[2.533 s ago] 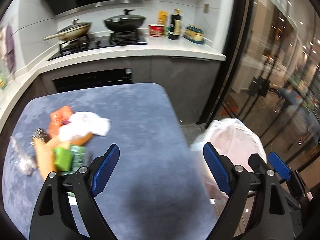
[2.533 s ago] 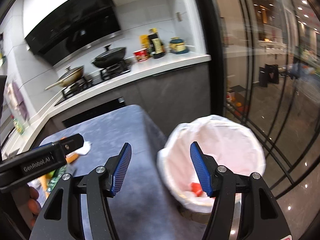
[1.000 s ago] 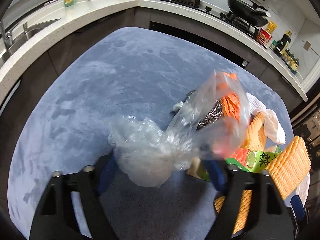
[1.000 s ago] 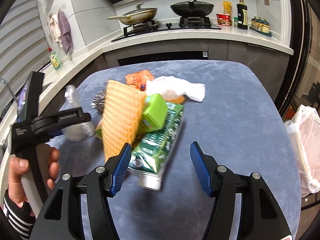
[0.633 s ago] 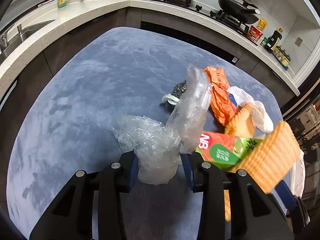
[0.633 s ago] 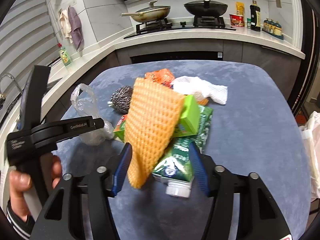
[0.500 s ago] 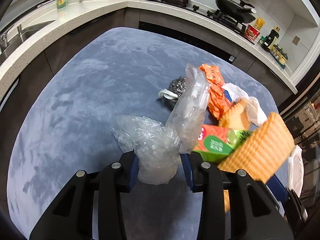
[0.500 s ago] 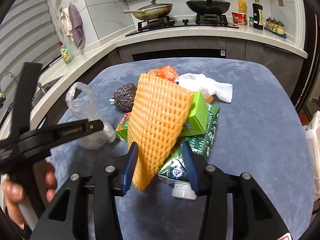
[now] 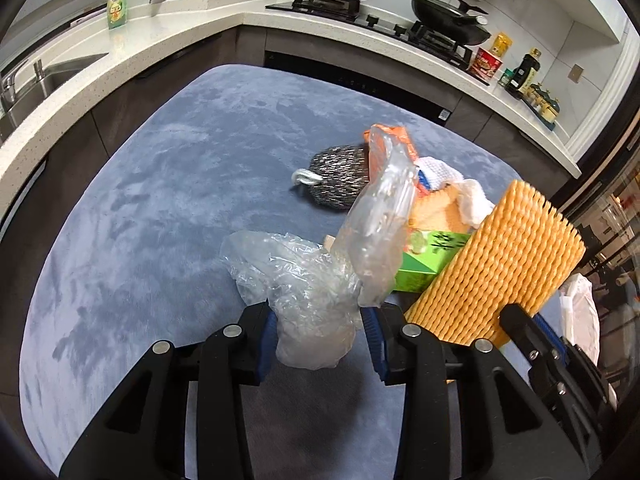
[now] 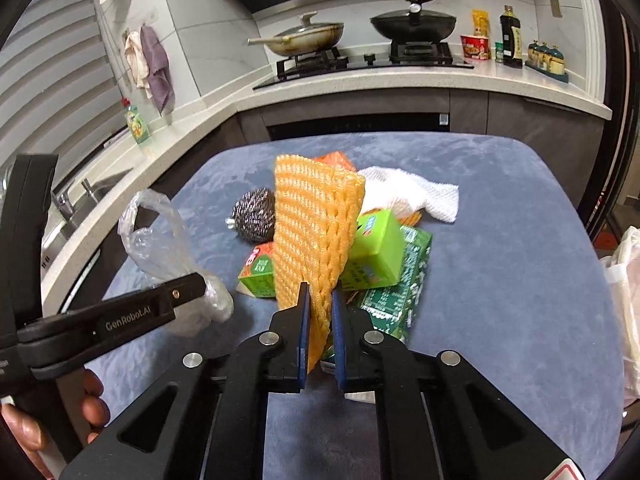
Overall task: Collect trash
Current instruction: 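Grasp the clear plastic bag with the left gripper while the right grasps the orange foam mesh sleeve, then carry the plastic bag and foam sleeve over the white-lined bin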
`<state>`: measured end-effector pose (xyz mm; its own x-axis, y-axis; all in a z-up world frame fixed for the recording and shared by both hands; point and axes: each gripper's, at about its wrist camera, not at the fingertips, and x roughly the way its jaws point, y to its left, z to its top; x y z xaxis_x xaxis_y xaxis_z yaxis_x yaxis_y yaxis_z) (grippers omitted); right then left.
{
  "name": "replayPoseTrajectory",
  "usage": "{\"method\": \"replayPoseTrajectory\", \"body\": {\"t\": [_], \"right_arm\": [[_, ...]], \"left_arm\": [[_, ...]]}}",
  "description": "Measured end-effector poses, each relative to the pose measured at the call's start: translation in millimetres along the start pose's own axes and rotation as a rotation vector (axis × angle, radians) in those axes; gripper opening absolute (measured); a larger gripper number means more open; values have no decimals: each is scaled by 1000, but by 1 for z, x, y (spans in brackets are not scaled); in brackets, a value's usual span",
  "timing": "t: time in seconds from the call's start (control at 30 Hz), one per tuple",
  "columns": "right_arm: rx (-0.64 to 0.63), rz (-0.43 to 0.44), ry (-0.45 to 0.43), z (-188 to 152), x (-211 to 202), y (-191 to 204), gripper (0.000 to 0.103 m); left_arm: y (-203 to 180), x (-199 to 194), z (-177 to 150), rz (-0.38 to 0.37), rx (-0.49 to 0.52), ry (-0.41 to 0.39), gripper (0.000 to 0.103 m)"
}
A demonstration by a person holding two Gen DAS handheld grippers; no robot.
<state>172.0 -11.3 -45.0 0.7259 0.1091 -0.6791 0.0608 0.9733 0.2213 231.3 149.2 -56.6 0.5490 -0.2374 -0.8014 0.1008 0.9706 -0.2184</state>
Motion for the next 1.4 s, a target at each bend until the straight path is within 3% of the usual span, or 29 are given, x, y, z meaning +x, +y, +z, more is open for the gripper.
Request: {"method": "replayPoseTrajectory", "body": {"t": [0.3,0.67,1.07,1.4], "right_arm": [[44,-8,-97,12,-49,-27,9],[128,-76,-210,15,-111,-90,9],[273,-200,-292,-2,-170,-200,9],[398,-315,-306,-32,-199,-296,9]], "left_arm": [[-37,-29,-10,-31,59,-40,36],[-114,-59,-26,-95,182,-80,36],[-232,-62,-55,-196,355,-65,36],[-338,-39,-90,-305,484,4,36]]}}
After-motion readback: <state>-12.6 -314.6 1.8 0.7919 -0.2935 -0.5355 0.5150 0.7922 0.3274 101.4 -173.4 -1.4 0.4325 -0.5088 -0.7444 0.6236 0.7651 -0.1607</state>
